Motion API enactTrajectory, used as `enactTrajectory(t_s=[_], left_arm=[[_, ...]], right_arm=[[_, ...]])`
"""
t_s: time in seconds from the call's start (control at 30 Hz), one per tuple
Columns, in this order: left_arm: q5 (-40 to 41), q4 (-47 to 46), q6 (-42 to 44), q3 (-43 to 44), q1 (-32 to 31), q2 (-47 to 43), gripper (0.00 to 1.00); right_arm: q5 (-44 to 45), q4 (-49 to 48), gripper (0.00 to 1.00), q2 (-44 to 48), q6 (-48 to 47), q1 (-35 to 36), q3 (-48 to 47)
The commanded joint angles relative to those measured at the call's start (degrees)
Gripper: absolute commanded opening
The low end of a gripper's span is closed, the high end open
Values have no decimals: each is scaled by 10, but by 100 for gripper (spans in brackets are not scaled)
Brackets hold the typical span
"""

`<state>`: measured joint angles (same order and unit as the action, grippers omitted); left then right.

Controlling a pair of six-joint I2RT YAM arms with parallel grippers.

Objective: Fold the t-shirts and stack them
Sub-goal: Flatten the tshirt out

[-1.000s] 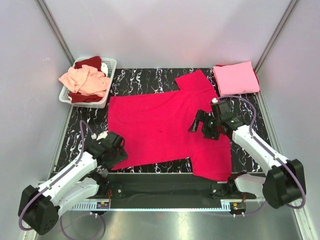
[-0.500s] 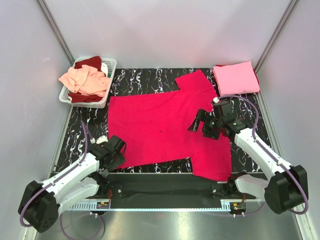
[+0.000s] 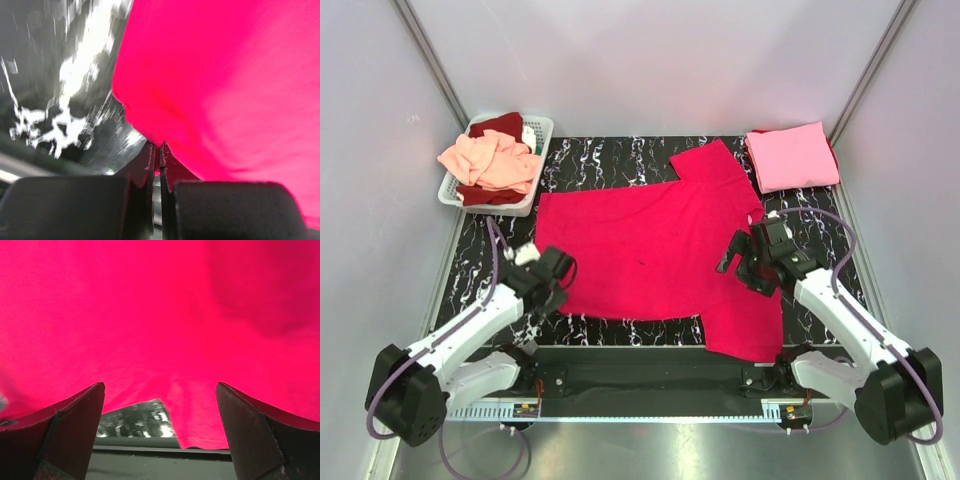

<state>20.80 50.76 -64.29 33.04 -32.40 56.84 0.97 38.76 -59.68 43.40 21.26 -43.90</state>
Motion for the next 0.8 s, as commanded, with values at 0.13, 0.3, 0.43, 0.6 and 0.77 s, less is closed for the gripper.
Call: enactTrajectory(t_s=[0.13,0.3,0.43,0.6,0.77], left_arm=[[-5,-65,144,148,160,59,0],[-41,-89,179,185,221,123,0],[-86,-113,192,189,262,157,0],[-99,-126,194,169,270,151,0],[-106,-126,201,152,270,132,0]], right_arm=[[33,28,100,-81,-4,12,9],[34,27,96,-108,12,41,19],[28,32,88,-127,22,72,25],[22,4,76,-164,28,95,47],[25,-28,73,-242,6,98,0]])
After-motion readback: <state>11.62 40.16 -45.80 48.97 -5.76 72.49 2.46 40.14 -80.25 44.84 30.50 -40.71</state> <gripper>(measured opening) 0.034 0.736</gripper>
